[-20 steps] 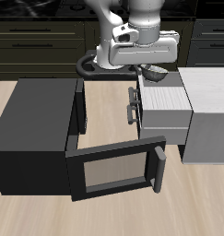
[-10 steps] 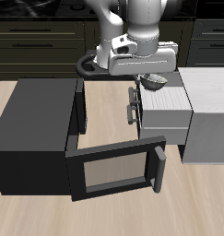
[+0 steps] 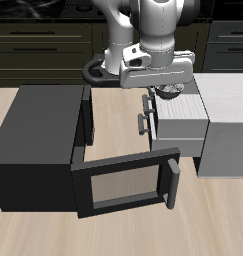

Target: Place the bowl in the top drawer and close the top drawer

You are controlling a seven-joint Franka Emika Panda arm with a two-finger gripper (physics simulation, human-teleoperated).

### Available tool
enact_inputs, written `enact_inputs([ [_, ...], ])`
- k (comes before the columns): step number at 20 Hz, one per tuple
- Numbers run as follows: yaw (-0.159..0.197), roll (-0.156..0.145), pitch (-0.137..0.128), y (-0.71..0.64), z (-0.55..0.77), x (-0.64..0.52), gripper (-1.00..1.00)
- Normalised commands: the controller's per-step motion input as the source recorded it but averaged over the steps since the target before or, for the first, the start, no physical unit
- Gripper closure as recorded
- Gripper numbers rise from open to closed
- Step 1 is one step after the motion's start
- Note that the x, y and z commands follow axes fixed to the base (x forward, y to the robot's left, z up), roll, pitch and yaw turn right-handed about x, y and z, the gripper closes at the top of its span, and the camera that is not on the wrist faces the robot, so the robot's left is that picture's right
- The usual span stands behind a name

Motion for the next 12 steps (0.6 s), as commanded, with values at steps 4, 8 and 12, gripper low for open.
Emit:
enact_inputs([
  [4,0.059,0.026,0.001,0.11,-0.19,-0.05,1.00],
  [8,0.007,0.023,0.025,-0.02,-0.12,-0.03,-1.00],
  [12,-0.001,-0.015,0.032,-0.11,-0.07,0.01,-1.00],
])
